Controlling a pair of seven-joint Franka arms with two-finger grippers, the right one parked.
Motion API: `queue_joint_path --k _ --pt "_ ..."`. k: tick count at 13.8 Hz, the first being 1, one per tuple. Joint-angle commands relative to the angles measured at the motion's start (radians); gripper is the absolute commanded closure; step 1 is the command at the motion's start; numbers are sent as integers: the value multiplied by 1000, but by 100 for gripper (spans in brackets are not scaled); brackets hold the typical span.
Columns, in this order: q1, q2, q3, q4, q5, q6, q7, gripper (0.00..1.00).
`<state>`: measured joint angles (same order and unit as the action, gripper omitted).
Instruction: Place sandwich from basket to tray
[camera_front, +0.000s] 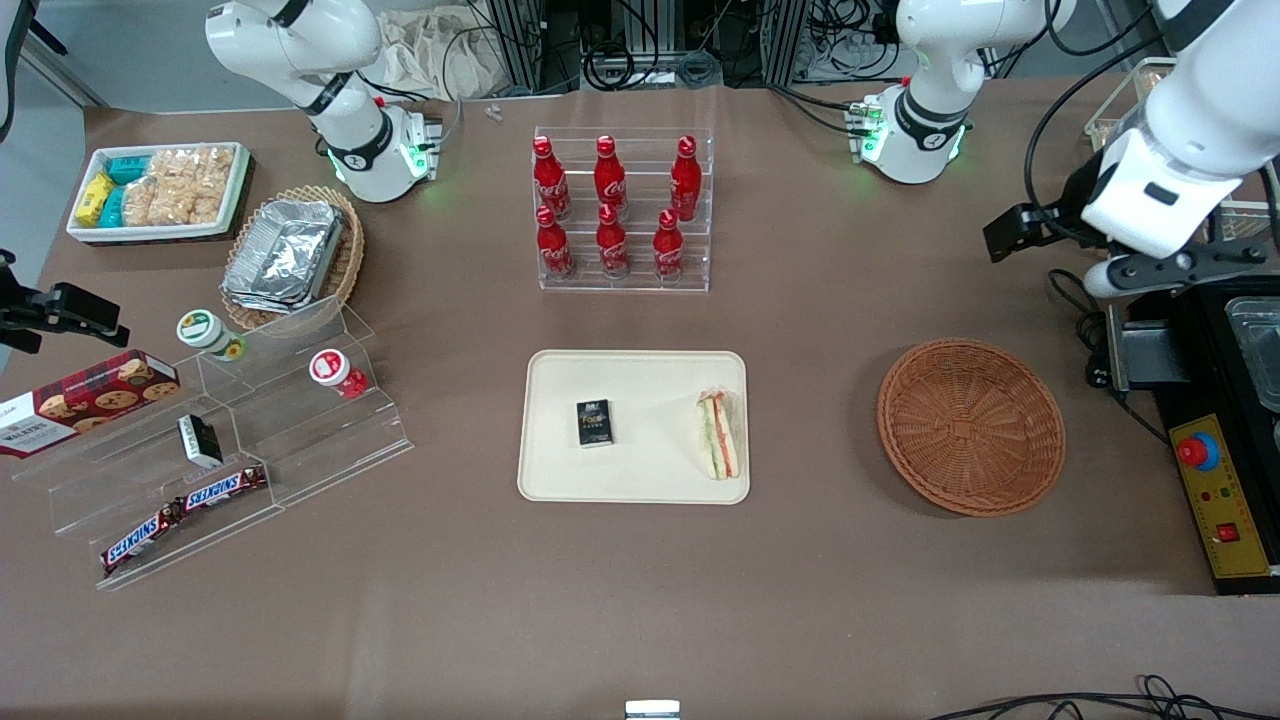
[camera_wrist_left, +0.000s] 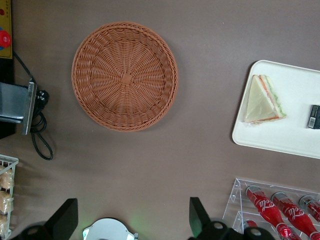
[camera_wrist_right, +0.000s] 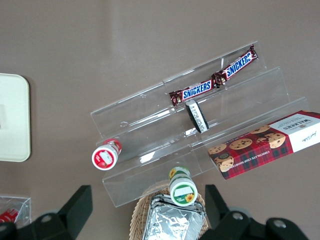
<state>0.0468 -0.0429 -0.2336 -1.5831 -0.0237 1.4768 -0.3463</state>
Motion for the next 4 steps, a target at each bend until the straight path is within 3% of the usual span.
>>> queue_joint_path --k 1,4 --pt "-24 18 26 47 -19 -12 13 0" --pt "-24 41 25 95 -19 -15 12 0"
